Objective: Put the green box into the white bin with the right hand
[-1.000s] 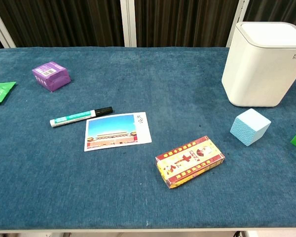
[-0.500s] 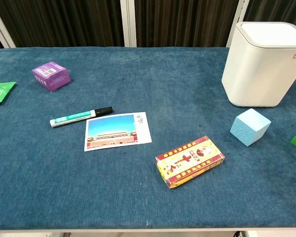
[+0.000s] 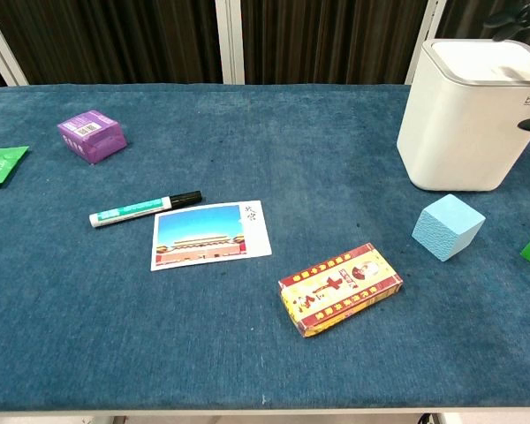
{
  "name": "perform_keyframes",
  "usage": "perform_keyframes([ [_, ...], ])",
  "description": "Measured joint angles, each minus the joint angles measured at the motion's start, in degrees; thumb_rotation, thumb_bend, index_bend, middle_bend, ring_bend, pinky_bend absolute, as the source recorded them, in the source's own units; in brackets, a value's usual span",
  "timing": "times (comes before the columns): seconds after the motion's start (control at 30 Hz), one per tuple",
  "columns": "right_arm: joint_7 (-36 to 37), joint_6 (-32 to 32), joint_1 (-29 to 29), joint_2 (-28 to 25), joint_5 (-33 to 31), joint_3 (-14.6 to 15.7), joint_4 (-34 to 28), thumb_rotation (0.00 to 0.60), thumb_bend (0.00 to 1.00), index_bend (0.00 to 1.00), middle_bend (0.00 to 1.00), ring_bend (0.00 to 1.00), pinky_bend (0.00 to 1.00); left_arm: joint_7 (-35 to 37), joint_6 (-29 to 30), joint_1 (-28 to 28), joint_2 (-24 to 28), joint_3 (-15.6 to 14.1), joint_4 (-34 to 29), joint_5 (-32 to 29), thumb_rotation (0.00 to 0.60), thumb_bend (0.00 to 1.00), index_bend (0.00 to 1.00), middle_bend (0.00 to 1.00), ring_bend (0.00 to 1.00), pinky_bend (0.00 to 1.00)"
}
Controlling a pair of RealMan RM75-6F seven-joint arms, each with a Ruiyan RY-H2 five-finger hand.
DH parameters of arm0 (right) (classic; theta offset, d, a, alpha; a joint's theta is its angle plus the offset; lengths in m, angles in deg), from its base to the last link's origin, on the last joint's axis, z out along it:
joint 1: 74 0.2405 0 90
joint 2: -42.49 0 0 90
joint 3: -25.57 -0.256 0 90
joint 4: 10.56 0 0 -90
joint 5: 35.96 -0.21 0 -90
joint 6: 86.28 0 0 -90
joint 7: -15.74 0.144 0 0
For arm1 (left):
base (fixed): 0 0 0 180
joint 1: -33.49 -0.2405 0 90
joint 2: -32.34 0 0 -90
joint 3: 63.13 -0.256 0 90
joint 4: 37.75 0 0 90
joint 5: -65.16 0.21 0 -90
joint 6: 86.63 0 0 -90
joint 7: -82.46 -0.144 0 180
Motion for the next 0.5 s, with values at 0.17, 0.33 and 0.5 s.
perform_keyframes([
  [0.17,-0.3,0.8,0.7,0.7,-0.9,1.0,0.7,0.6,0.39,0.0,0.22,0.0,0.0,-0.3,0.4,-0.2,-0.2,0.1,0.0,0.1,0.6,0.06,0.0,0.0,0.0,0.02],
  [0.33,0.0,-0.1,0.4,1.2,0.2,2.3,1.7,0.6,0.39,0.0,0.24,0.0,0.0,-0.1,0.4,-0.1,-0.1,0.1,0.1,0.1,0.6,0.06,0.0,0.0,0.0,0.02],
  [0.5,0.0,0.7,0.6,1.7,-0.4,3.3,3.0,0.6,0.39,0.0,0.28,0.0,0.0,0.1,0.7,-0.2,0.0,0.1,0.1,0.2,0.6,0.06,0.0,0.0,0.0,0.02],
])
